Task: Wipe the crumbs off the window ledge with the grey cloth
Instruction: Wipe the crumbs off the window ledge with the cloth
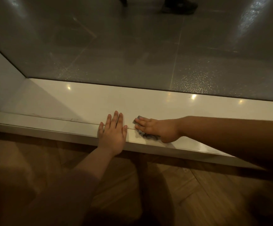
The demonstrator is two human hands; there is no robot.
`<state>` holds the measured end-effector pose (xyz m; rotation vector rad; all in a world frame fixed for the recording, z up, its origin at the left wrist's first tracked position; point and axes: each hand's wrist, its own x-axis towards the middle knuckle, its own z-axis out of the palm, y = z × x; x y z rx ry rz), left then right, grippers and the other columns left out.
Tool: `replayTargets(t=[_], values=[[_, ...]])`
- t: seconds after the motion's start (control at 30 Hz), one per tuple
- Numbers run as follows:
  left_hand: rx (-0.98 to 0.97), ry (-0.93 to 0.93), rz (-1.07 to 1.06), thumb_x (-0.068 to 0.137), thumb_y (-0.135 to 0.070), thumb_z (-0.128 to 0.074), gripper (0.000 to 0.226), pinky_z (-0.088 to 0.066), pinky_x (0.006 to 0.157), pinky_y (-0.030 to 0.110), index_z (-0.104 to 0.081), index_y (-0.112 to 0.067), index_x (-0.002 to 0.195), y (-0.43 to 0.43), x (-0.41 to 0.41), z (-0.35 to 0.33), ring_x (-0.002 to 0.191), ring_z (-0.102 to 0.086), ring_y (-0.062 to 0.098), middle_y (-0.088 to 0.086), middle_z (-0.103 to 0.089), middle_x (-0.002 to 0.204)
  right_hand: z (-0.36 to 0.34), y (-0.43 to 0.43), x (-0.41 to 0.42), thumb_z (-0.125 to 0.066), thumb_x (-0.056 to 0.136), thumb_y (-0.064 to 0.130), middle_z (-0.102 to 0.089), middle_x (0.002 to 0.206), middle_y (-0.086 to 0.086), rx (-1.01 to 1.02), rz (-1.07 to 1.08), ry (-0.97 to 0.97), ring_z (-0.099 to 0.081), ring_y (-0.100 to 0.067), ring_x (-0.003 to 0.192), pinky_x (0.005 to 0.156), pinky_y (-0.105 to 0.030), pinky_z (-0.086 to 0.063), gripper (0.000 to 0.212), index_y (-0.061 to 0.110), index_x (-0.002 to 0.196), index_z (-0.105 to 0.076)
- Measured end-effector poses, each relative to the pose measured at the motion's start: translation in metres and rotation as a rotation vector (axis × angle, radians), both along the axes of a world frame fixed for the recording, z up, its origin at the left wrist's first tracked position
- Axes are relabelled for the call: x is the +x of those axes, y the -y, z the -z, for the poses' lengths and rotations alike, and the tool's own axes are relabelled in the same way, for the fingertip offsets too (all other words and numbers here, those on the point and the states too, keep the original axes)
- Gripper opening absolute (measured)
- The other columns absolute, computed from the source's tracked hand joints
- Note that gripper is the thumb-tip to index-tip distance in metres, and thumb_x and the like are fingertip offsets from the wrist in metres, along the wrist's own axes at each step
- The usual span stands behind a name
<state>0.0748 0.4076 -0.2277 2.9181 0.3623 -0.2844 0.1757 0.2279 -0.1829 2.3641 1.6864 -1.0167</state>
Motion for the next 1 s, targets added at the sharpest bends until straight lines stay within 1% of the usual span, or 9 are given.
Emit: replayTargets(t=[0.13, 0.27, 0.43, 0.53, 0.63, 0.7, 0.8, 0.9, 1.0], values=[[-0.002, 0.009, 0.001, 0.101, -0.040, -0.010, 0.055, -0.001, 0.119, 0.044, 0.006, -0.023, 0.151, -0.001, -0.001, 0.001, 0.148, 0.008, 0.019, -0.002, 0.011, 0.160, -0.005, -0.004, 0.008, -0.042, 0.091, -0.001, 0.011, 0.159, -0.012, -0.024, -0.044, -0.037, 0.017, -0.024, 0.145, 0.121, -0.038, 0.001, 0.071, 0.009, 0.150, -0.003], [-0.001, 0.012, -0.007, 0.101, -0.040, -0.011, 0.055, -0.001, 0.119, 0.044, 0.005, -0.023, 0.151, -0.001, 0.000, 0.001, 0.148, 0.008, 0.019, -0.003, 0.010, 0.160, 0.003, -0.001, -0.006, -0.042, 0.090, -0.002, 0.009, 0.159, -0.010, 0.078, 0.110, -0.001, 0.013, -0.021, 0.146, 0.119, -0.037, 0.000, 0.072, 0.012, 0.150, -0.005], [-0.065, -0.071, -0.003, 0.101, -0.038, -0.012, 0.055, 0.003, 0.119, 0.042, 0.008, -0.022, 0.150, -0.004, 0.003, -0.004, 0.148, 0.010, 0.018, -0.004, 0.014, 0.159, 0.022, -0.017, -0.037, -0.027, 0.073, 0.032, 0.004, 0.159, -0.015, 0.170, 0.370, 0.154, 0.007, -0.023, 0.148, 0.119, -0.033, 0.000, 0.083, 0.009, 0.150, -0.008], [-0.280, -0.096, -0.076, 0.103, -0.027, -0.013, 0.050, 0.002, 0.119, 0.041, 0.003, -0.019, 0.151, -0.015, 0.010, -0.014, 0.148, 0.006, 0.017, -0.002, 0.007, 0.160, 0.025, -0.035, -0.042, -0.026, 0.085, 0.038, 0.003, 0.159, -0.016, 0.194, 0.470, 0.157, 0.006, -0.024, 0.147, 0.120, -0.033, 0.002, 0.074, 0.007, 0.150, -0.008], [-0.797, -0.021, -0.319, 0.104, -0.032, -0.015, 0.048, -0.003, 0.121, 0.039, -0.008, -0.026, 0.150, -0.024, 0.009, -0.031, 0.148, -0.007, 0.019, -0.006, -0.008, 0.160, 0.030, -0.058, -0.044, -0.031, 0.098, 0.027, -0.003, 0.158, -0.017, 0.252, 0.528, 0.149, 0.001, -0.025, 0.148, 0.119, -0.032, 0.003, 0.058, 0.003, 0.148, -0.014], [-0.992, 0.059, -0.391, 0.103, -0.034, -0.018, 0.048, -0.008, 0.118, 0.033, -0.013, -0.025, 0.151, -0.023, 0.005, -0.042, 0.147, -0.013, 0.017, -0.006, -0.013, 0.159, 0.036, -0.073, -0.044, -0.029, 0.100, 0.026, -0.008, 0.158, -0.016, 0.292, 0.595, 0.122, -0.002, -0.026, 0.148, 0.121, -0.037, -0.004, 0.054, 0.004, 0.148, -0.019], [-0.966, 0.152, -0.375, 0.104, -0.025, -0.020, 0.046, -0.014, 0.116, 0.028, -0.022, -0.018, 0.149, -0.027, 0.003, -0.042, 0.146, -0.018, 0.016, -0.003, -0.017, 0.158, 0.038, -0.093, -0.045, -0.028, 0.101, 0.026, -0.013, 0.158, -0.013, 0.347, 0.724, 0.029, -0.005, -0.026, 0.147, 0.120, -0.040, -0.009, 0.051, 0.006, 0.147, -0.023], [-0.977, 0.276, -0.426, 0.104, -0.025, -0.022, 0.041, -0.020, 0.118, 0.038, -0.037, -0.021, 0.141, -0.040, -0.002, -0.034, 0.143, -0.027, 0.020, 0.000, -0.030, 0.154, 0.035, -0.107, -0.052, -0.031, 0.100, 0.032, -0.021, 0.157, -0.007, 0.436, 0.762, 0.019, -0.012, -0.022, 0.147, 0.119, -0.037, -0.014, 0.046, 0.014, 0.143, -0.038], [-1.054, 0.407, -0.489, 0.103, -0.018, -0.026, 0.037, -0.030, 0.115, 0.034, -0.042, -0.017, 0.137, -0.053, -0.009, -0.031, 0.134, -0.039, 0.016, -0.004, -0.046, 0.139, 0.036, -0.114, -0.058, -0.049, 0.094, 0.028, -0.052, 0.140, 0.000, 0.608, 0.820, -0.027, -0.042, -0.017, 0.134, 0.110, -0.033, -0.033, 0.031, 0.022, 0.120, -0.065]])
